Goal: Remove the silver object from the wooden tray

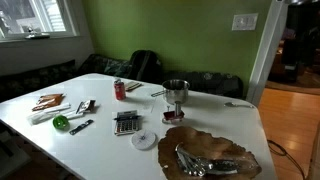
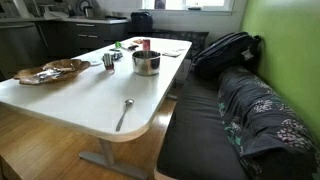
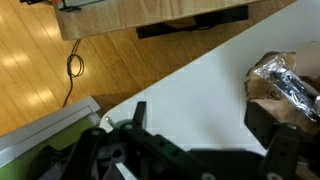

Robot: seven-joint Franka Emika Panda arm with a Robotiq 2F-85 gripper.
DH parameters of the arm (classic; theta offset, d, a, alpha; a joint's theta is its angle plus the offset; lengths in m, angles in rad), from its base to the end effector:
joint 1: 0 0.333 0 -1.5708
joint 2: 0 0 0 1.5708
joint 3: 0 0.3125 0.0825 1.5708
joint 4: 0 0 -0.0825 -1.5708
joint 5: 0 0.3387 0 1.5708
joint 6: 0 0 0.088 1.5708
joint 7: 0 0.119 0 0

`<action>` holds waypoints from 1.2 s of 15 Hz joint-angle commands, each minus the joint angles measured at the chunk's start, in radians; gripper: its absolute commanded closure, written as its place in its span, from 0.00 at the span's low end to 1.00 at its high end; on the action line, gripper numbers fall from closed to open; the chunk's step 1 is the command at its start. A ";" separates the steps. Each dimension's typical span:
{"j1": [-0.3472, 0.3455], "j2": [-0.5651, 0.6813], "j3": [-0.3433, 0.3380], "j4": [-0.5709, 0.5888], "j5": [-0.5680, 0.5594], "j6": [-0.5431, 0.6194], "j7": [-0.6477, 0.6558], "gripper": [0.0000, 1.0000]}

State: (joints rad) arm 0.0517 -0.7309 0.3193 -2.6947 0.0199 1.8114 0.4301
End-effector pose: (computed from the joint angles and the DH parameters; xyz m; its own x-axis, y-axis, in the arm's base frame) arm 0.2510 0.0988 0.4269 0.9823 -0.1707 -0.0766 -0.1472 -0.9580 0.2461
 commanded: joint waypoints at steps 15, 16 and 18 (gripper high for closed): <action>0.081 0.379 0.171 0.061 -0.062 0.327 -0.088 0.00; 0.054 0.437 0.213 0.080 -0.103 0.361 -0.072 0.00; 0.029 0.560 0.213 0.129 -0.151 0.417 -0.086 0.00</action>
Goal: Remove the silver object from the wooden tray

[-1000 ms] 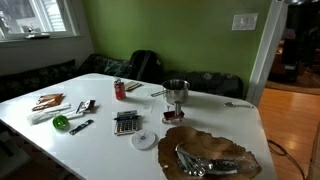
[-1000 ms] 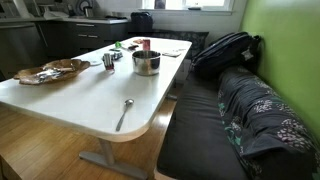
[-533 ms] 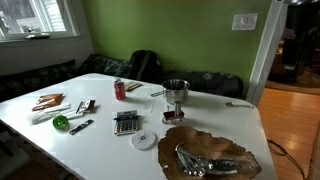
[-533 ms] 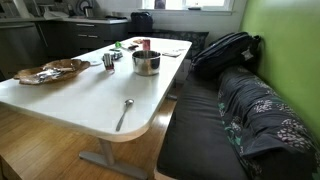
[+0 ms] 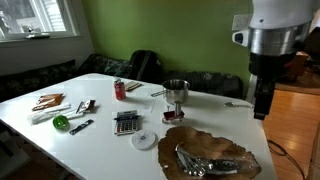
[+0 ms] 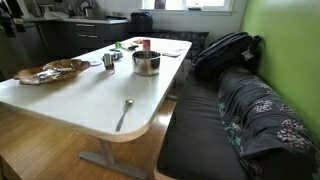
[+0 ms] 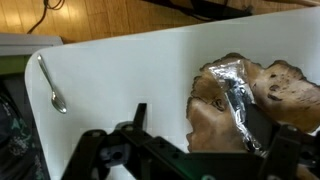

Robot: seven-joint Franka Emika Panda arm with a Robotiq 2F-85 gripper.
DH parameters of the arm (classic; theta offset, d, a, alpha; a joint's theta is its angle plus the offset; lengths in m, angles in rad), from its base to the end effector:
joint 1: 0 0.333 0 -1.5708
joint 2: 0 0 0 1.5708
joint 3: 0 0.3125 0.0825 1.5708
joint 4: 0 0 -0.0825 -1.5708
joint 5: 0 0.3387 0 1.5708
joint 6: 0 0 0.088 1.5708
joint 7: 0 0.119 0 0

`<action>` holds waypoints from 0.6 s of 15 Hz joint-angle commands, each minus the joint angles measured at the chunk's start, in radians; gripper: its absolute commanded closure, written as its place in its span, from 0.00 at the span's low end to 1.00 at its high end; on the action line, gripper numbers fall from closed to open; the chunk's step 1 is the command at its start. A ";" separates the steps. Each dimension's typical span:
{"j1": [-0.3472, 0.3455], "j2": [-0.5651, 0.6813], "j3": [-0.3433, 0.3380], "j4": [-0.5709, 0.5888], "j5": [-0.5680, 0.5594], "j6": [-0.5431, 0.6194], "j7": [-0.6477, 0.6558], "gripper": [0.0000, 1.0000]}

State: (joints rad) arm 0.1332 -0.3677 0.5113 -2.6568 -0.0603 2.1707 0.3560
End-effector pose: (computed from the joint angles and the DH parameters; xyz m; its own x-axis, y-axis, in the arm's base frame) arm 0.2844 0.2012 0.3501 0.9600 0.2685 -0.0790 0.2798 -0.9235 0.2625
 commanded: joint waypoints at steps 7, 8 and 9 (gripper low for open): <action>0.058 0.264 -0.117 0.097 -0.119 0.179 -0.130 0.00; 0.061 0.290 -0.131 0.109 -0.138 0.223 -0.163 0.00; 0.060 0.318 -0.153 0.122 -0.139 0.290 -0.214 0.00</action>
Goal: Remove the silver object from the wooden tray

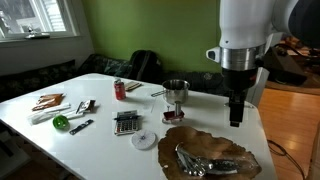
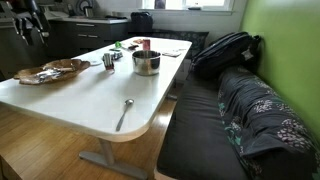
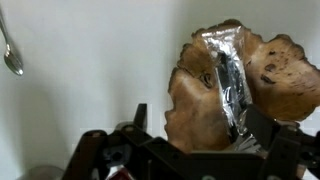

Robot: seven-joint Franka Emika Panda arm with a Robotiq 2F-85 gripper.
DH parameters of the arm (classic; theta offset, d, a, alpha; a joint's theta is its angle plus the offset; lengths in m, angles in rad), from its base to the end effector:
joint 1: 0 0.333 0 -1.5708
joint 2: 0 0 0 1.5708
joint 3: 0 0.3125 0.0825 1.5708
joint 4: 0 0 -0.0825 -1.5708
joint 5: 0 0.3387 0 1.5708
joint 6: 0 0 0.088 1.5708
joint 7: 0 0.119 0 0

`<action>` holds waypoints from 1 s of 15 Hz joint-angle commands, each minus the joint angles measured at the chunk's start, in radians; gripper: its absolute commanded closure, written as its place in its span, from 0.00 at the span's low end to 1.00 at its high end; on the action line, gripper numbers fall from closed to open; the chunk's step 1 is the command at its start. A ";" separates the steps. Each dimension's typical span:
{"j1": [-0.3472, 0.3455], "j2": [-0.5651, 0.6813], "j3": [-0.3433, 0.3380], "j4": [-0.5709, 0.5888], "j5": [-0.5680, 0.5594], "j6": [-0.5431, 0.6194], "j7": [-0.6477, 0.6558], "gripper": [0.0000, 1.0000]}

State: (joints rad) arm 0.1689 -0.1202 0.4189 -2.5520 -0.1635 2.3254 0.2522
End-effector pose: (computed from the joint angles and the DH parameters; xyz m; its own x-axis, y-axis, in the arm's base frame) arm 0.3385 0.2183 0.3186 0.9008 0.4258 -0.0855 0.4342 -0.8827 0.1798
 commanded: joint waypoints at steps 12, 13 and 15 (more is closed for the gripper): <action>0.053 0.301 -0.121 0.084 0.076 0.424 -0.549 0.00; 0.062 0.329 -0.129 0.098 0.016 0.422 -0.554 0.00; 0.096 0.383 -0.176 0.132 -0.157 0.421 -0.481 0.00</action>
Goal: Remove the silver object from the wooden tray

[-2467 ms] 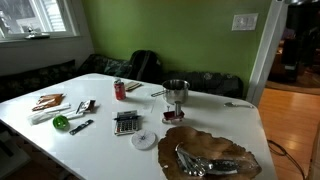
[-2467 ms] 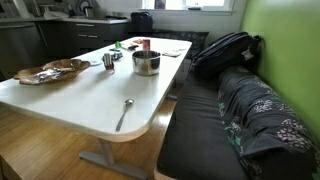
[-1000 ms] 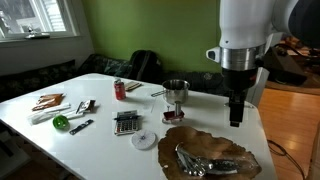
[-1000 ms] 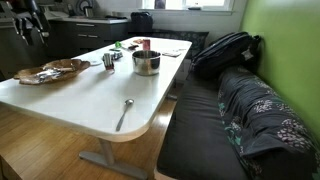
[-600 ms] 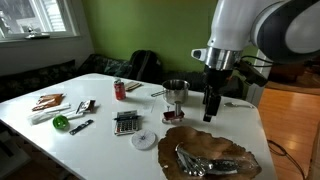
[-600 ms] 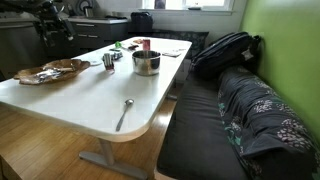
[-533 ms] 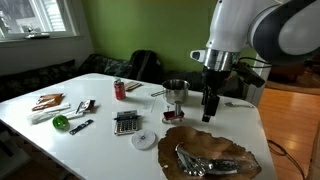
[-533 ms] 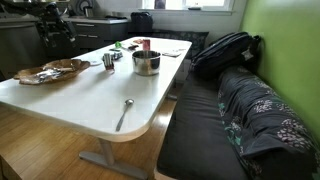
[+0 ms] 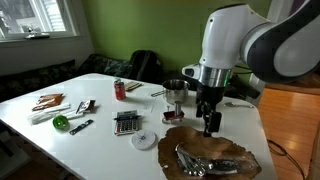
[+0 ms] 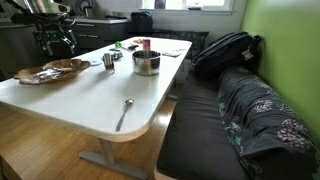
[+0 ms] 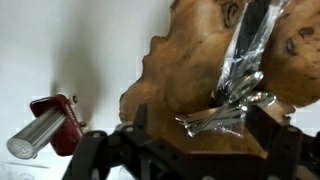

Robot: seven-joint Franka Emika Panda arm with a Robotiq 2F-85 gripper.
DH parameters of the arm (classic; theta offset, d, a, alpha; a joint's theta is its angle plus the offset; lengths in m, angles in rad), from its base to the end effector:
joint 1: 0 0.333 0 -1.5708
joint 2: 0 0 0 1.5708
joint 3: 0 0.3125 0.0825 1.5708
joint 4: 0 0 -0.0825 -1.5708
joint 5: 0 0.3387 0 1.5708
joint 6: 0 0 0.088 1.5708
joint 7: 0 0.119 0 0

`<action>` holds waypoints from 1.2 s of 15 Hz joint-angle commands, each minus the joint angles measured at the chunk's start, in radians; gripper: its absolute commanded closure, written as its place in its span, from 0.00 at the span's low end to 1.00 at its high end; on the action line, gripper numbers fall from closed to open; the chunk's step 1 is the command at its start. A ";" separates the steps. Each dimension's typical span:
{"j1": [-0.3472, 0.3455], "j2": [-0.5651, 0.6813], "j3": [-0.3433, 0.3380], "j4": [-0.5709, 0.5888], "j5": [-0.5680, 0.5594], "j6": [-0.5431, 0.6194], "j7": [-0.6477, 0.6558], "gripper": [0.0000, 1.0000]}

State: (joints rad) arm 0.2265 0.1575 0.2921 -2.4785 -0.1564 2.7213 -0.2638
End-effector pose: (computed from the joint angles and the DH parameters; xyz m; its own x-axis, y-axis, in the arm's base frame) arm 0.4004 0.2359 0.2644 0.6047 0.7923 0.0812 0.7911 -0.6093 0.0547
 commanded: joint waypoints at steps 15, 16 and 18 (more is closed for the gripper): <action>0.065 0.297 -0.094 0.173 -0.269 0.210 0.117 0.00; 0.064 0.316 -0.092 0.184 -0.267 0.225 0.116 0.07; 0.076 0.333 -0.094 0.197 -0.238 0.238 0.093 0.24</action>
State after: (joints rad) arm 0.2934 0.4438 0.1968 -2.3131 -0.4303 2.9291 -0.1544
